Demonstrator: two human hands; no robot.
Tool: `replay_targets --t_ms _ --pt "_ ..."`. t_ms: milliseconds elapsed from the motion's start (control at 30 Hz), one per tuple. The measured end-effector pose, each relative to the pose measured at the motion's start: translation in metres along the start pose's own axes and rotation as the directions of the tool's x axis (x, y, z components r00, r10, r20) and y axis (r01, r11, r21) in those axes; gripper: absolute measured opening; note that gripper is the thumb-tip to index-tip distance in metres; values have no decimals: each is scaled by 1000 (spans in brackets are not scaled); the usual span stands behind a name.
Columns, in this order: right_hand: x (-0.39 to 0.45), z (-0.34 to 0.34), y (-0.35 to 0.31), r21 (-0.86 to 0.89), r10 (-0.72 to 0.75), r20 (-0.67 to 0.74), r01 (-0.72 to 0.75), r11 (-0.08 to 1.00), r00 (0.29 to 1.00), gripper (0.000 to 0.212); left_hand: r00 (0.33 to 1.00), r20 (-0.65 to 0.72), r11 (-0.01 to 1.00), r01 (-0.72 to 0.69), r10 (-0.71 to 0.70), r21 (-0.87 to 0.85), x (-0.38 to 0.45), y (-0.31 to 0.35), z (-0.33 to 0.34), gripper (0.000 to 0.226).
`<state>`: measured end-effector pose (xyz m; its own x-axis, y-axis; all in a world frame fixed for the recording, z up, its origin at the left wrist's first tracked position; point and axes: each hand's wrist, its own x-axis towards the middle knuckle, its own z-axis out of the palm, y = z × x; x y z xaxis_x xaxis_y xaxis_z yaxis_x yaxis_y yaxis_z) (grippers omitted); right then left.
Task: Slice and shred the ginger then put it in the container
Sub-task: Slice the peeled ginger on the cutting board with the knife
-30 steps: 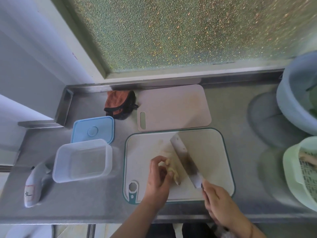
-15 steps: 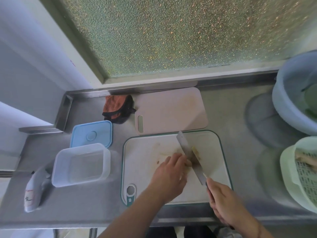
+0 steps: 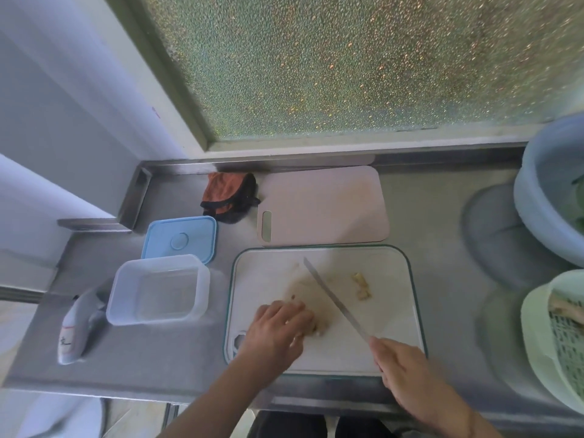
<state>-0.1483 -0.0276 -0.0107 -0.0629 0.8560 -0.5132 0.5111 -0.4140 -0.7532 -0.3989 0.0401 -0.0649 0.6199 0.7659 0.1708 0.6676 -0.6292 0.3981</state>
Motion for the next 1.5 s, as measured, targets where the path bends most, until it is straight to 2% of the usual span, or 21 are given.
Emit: replay_targets --t_ms 133,267,333,433,600,733,933,1000,1100,1200,1300,1400,1500 --pt "12 16 -18 -119 -110 99 122 985 989 56 999 -24 1000 -27 27 -16 -25 -26 -12 49" --pt "21 25 -18 -169 -94 138 117 979 986 55 999 -22 998 -37 35 -56 -33 -47 -15 41" --pt "24 24 -16 -105 -24 163 41 994 986 47 998 -10 997 -62 61 -38 -32 -51 -13 36" --pt "25 17 -10 19 77 185 -82 996 980 47 998 5 997 -56 57 -55 -31 -53 -10 40" --pt "20 -23 3 241 277 55 -282 929 959 46 997 26 993 -69 72 -91 -18 -54 -5 45" --pt "13 -53 8 274 347 26 -341 899 938 45 998 19 993 -61 63 -103 1 -46 1 49" --pt "14 -59 15 326 390 -5 -367 871 921 46 994 -23 985 -109 106 -131 42 -24 18 37" --pt "14 -53 15 302 382 -58 -349 887 922 44 994 -16 985 -107 106 -135 46 -22 21 40" --pt "9 -29 2 227 273 -125 -241 944 954 45 997 -24 987 -76 73 -140 45 -19 23 43" --pt "4 2 -8 58 161 -144 -154 986 976 44 991 -71 985 -121 112 -126 46 -20 31 29" --pt "4 21 -12 2 151 -169 -152 988 974 43 981 -98 979 -178 168 -98 47 -22 37 24" --pt "1 30 -10 16 170 -165 -169 985 972 40 970 -100 964 -235 223 -125 42 -24 34 20" --pt "0 31 -10 49 215 -102 -211 976 971 43 977 -105 974 -198 187 -105 35 -23 34 21"
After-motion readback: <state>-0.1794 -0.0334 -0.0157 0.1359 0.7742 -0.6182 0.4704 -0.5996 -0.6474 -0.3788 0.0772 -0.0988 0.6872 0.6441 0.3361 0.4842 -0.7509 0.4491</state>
